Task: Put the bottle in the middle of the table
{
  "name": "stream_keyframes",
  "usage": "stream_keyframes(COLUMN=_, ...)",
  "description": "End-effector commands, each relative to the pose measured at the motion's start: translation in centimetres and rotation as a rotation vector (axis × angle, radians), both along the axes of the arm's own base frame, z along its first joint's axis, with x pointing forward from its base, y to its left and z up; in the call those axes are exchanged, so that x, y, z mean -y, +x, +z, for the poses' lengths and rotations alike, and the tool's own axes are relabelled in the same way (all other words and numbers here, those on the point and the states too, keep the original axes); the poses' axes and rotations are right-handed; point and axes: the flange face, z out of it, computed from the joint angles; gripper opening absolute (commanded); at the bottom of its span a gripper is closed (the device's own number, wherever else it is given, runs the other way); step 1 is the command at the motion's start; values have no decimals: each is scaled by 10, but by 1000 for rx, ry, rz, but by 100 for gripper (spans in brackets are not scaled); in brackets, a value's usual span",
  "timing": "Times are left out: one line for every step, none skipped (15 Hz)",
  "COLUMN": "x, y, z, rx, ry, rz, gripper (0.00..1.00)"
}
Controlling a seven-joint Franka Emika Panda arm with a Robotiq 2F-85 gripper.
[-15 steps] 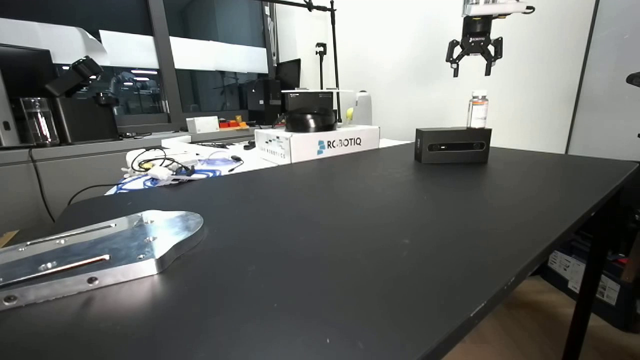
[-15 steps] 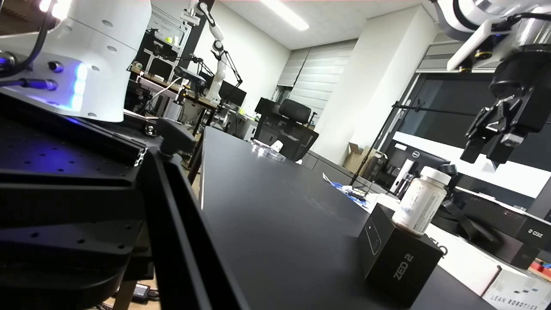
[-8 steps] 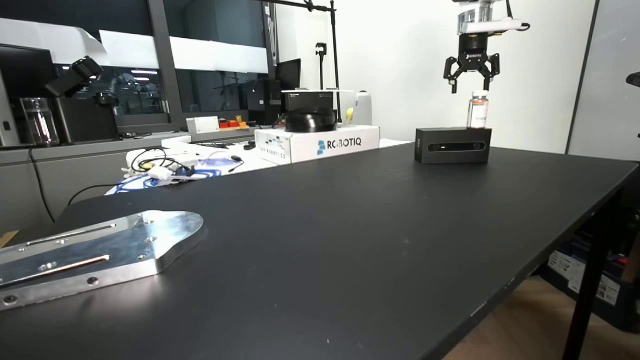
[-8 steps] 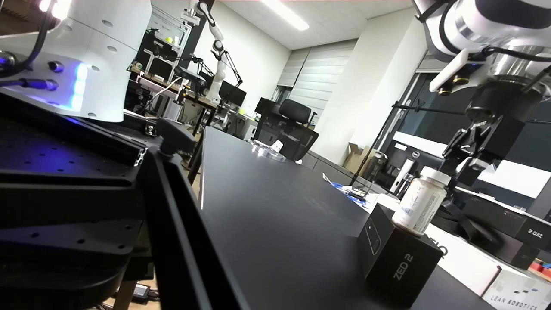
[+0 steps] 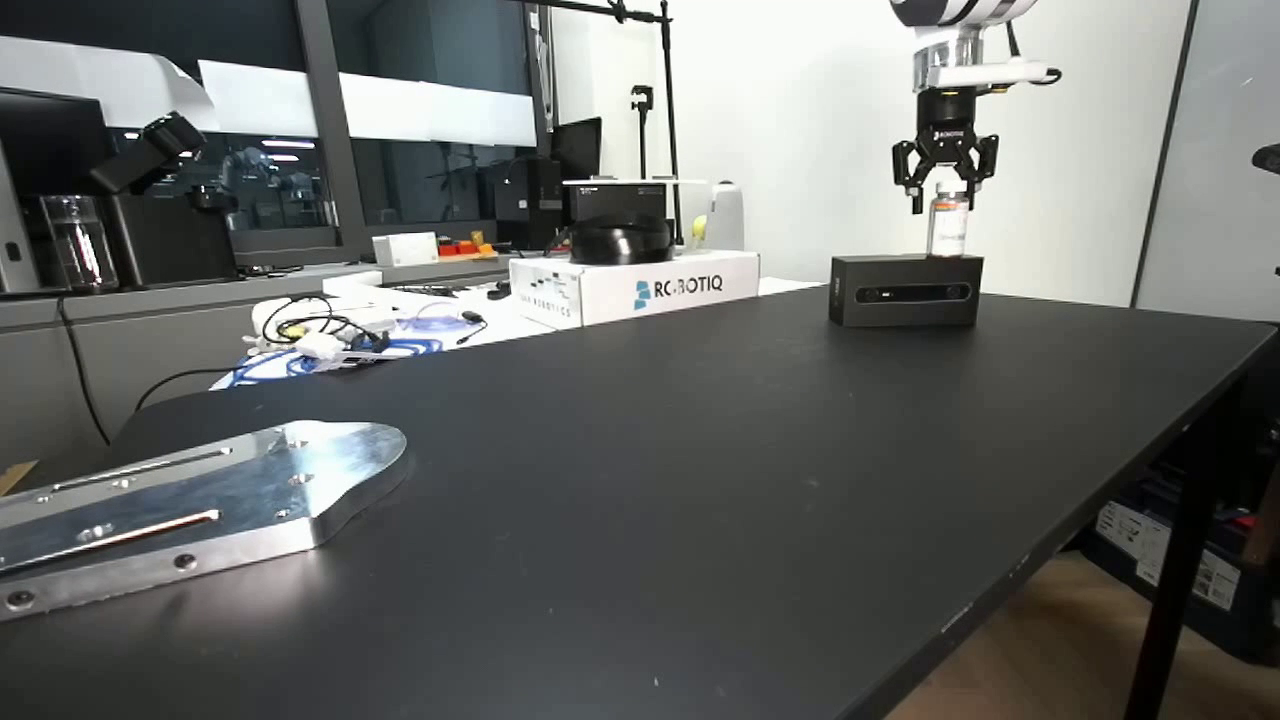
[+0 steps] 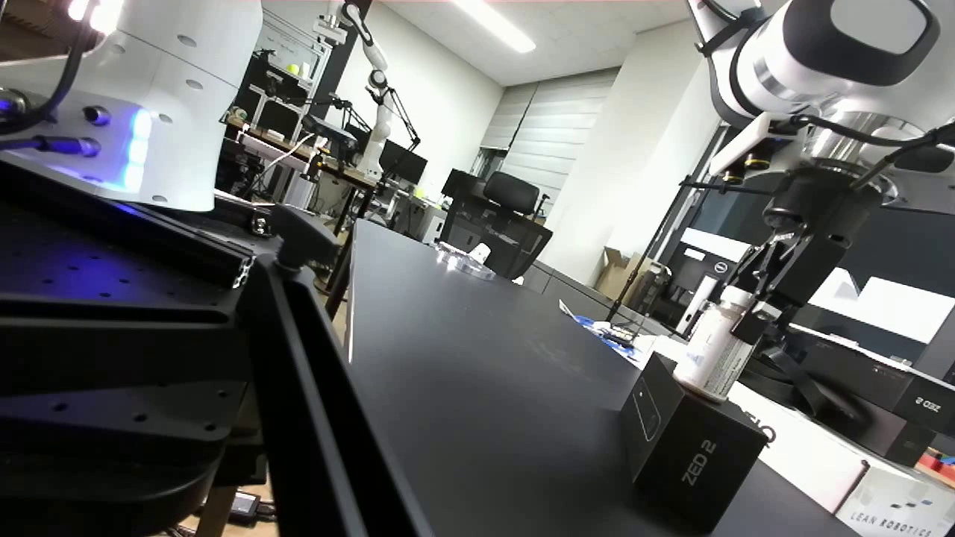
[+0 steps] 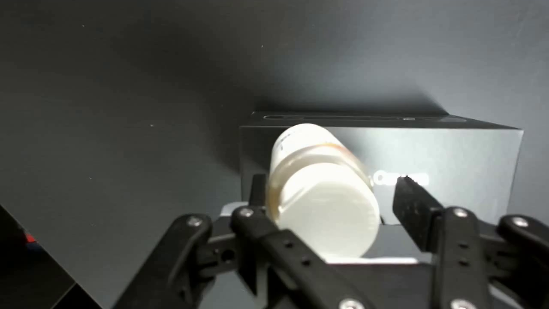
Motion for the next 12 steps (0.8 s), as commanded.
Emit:
stream_keyframes(x=-8, y=-5, z=13, rx=22, ry=-3, rz=16, gripper=45)
stream_keyframes(x=-11, y=-4, z=16, rx=28, ry=0, rz=18, gripper=39)
stream_keyframes(x=-14, y=-2, z=20, rx=34, ry=6, rz=21, gripper=33)
stream_keyframes(x=-20, y=0, z=26, rx=46, ry=12, rz=29, gripper=31)
stream_keyframes(x=-26, y=3, z=35, rx=62, ry=13, rz=41, gripper=31)
stream_keyframes(x=-37, y=5, z=45, rx=82, ry=13, rz=60, gripper=31)
stream_keyframes(x=-47, y=8, z=54, rx=99, ry=13, rz=78, gripper=31)
stream_keyframes(x=-61, y=12, z=62, rx=117, ry=12, rz=99, gripper=31)
stream_keyframes(x=-77, y=15, z=68, rx=130, ry=12, rz=121, gripper=31)
stream_keyframes(x=-92, y=18, z=71, rx=137, ry=12, rz=147, gripper=31)
stream_keyframes(x=-112, y=20, z=70, rx=138, ry=13, rz=178, gripper=31)
stream_keyframes(x=-133, y=21, z=65, rx=134, ry=17, rz=210, gripper=31)
